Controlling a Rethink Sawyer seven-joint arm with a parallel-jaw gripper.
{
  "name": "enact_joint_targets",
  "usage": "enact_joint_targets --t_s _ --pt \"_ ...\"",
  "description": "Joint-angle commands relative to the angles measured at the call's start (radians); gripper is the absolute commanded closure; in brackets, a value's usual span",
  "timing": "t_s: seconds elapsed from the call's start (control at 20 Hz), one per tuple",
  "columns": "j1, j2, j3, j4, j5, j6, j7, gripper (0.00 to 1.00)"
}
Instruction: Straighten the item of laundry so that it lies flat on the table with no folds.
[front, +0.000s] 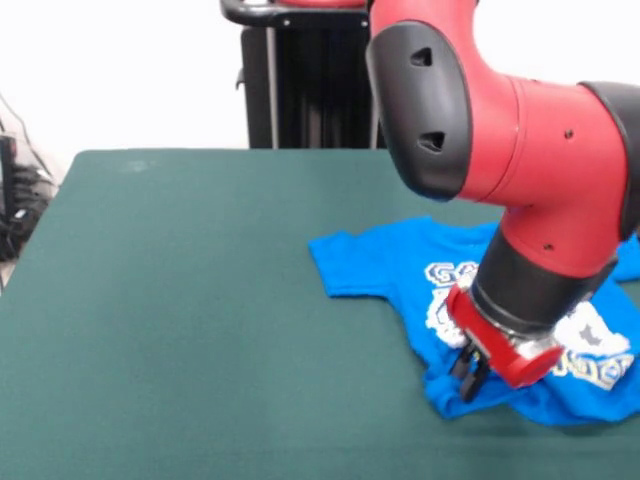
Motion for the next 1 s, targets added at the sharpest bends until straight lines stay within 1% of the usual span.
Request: enact_joint_targets --t_s 0.05,0.3,0.45,0.55,0.7,0.8,0.9,1.0 --pt "-0.024 0.080 -0.079 -0.017 -0.134 -0.167 0.029 1.00" --pt "-0.035 0.002 -0.064 0.092 -0.119 -0.187 -0.008 1.00" --pt "-0.037 -0.024 -0.062 0.145 -0.115 -0.215 0.003 1.00" --pt "-0.046 -0.039 -0.048 0.169 -0.104 -0.224 -0.009 1.00" --pt "-0.060 -0.092 -0.023 0.237 -0.083 -0.219 -0.043 1.00" --pt "-0.045 -0.140 -0.040 0.289 -0.077 -0.177 -0.037 1.00" --pt "-0.013 -0.178 -0.078 0.322 -0.082 -0.145 0.003 1.00" --pt "-0.006 -0.214 -0.091 0.347 -0.083 -0.149 0.009 1.00"
